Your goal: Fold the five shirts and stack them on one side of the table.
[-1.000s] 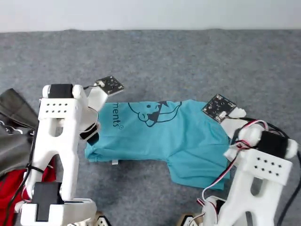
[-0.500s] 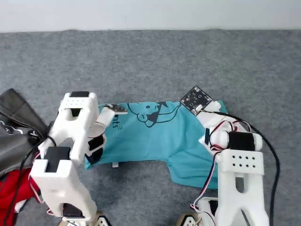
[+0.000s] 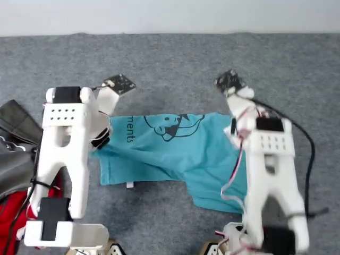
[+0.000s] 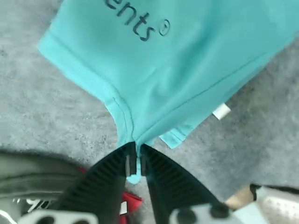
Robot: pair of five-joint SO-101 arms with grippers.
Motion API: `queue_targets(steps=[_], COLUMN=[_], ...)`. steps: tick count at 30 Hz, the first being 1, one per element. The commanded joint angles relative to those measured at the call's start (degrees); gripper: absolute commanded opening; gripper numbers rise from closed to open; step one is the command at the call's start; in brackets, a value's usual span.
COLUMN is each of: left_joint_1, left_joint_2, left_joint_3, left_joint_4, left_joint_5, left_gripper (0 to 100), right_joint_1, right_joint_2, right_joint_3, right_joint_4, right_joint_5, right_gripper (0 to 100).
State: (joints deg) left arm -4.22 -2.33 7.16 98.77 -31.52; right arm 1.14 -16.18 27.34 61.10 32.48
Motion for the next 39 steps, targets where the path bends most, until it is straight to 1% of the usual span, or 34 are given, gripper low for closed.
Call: queue_targets(steps=[1, 4, 7, 10, 12, 15, 19, 22, 25, 29, 33, 37, 39], left_joint_1=[-0.1, 0.0, 0.0, 0.0, -0.3, -0.4, -0.5, -0.5, -0.5, -0.1, -0.3, -0.5, -1.1], left_joint_2=[-3.0, -3.1, -3.0, -3.7, -4.7, -7.4, -11.3, -12.0, -12.0, -8.6, -3.4, -1.1, -1.1], left_joint_3=[-2.2, -2.0, -1.9, 0.4, 2.9, 5.6, 6.7, 6.5, 6.8, 7.0, 5.1, 2.0, 0.6], left_joint_4=[-1.3, -1.2, 1.6, 1.9, 1.9, 1.9, 1.9, 1.1, -3.0, -7.0, -7.8, -7.3, -7.3], left_joint_5=[1.7, 1.7, 1.2, -2.4, -4.9, -5.6, -5.7, -5.3, -0.2, 3.5, 5.2, 5.4, 7.2], left_gripper=[3, 3, 3, 3, 8, 17, 19, 18, 18, 10, 2, 2, 2], right_joint_1=[-0.8, -0.7, -0.7, -0.7, -0.7, -0.4, -0.3, -0.7, -0.8, -1.4, -3.7, -5.0, -4.7], right_joint_2=[10.0, 17.2, 21.6, 23.4, 23.6, 23.6, 23.6, 24.0, 24.3, 26.5, 30.0, 33.9, 35.8], right_joint_3=[-13.5, -22.4, -28.8, -31.5, -31.6, -31.5, -31.4, -31.4, -31.3, -31.4, -31.6, -31.5, -31.7], right_joint_4=[3.3, 8.4, 14.4, 17.5, 17.9, 18.1, 18.1, 18.1, 17.9, 18.1, 18.2, 18.7, 21.3], right_joint_5=[-4.5, -6.1, -6.1, -6.0, -5.8, -5.8, -5.7, -5.7, -6.1, -6.1, -6.0, -6.0, -5.8], right_gripper=[4.6, 4.6, 4.6, 4.6, 4.6, 4.6, 4.6, 4.6, 4.6, 4.6, 4.6, 4.6, 4.6])
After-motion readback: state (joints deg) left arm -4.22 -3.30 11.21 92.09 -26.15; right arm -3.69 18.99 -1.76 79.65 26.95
